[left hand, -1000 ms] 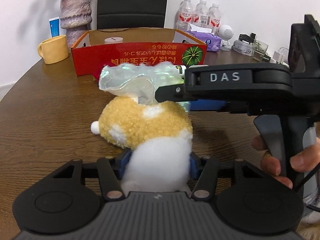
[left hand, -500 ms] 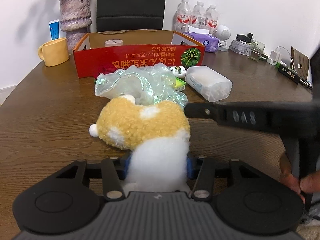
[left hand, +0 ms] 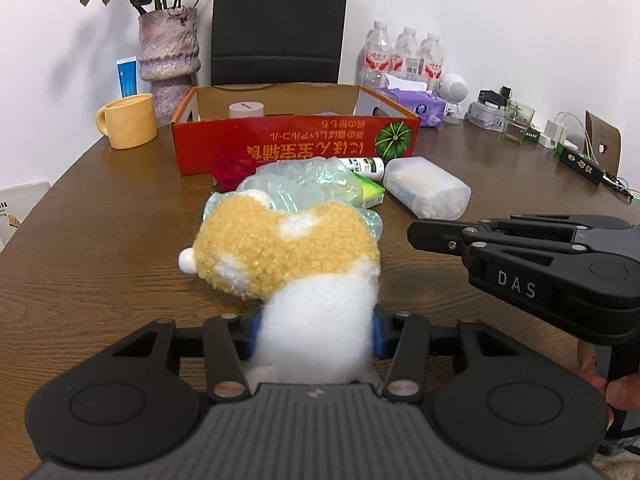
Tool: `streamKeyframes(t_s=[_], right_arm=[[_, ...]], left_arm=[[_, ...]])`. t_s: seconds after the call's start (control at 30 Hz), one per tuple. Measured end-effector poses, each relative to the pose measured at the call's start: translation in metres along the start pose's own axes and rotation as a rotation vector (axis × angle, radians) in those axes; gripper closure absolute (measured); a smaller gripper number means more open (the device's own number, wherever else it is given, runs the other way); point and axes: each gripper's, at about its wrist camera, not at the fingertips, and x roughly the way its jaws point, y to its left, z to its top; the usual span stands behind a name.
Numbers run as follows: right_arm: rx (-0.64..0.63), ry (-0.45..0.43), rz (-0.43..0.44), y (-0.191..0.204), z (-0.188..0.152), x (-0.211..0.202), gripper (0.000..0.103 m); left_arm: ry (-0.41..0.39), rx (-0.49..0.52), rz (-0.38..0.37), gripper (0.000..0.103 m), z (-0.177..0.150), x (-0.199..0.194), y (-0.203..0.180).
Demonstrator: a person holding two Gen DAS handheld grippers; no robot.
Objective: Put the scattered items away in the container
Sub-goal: 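Close the right tool on the clear plastic bag while the left tool holds the plush toy, then lift and carry the plush toy and plastic bag over the cardboard box with both tools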
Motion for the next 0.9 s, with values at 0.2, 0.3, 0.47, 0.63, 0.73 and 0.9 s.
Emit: streamKeyframes(t_s=[0.2,0.3,0.47,0.63,0.73,0.9], right_arm=[[0.046,0.002,0.04,-0.001,0.001,-0.002,0.091],[0.03,-0.002,0.005,0.003,0.001,-0.001,0.065],[-0.097,0.0,-0.046,0.022,0.002,0.007,0.03],[-0.315,-0.011,-0.115,0.057,0.001,0.022,0.021],[-0.406,-0.01,-0.144,0.07,0.003,0.034,0.018],[-0.52,0.04,-0.171,0.082,0.004,0.061,0.017]], left_arm=[[0.004,-0.012,0.001,0.055,-0.004,-0.005,0.004],[0.001,-0.014,0.013,0.055,-0.005,-0.008,0.008],[0.004,-0.012,0.042,0.055,-0.009,-0.014,0.022],[0.008,-0.027,0.076,0.055,-0.011,-0.017,0.045],[0.015,-0.009,0.086,0.055,-0.011,-0.017,0.057],[0.029,0.031,0.099,0.055,-0.01,-0.011,0.074]])
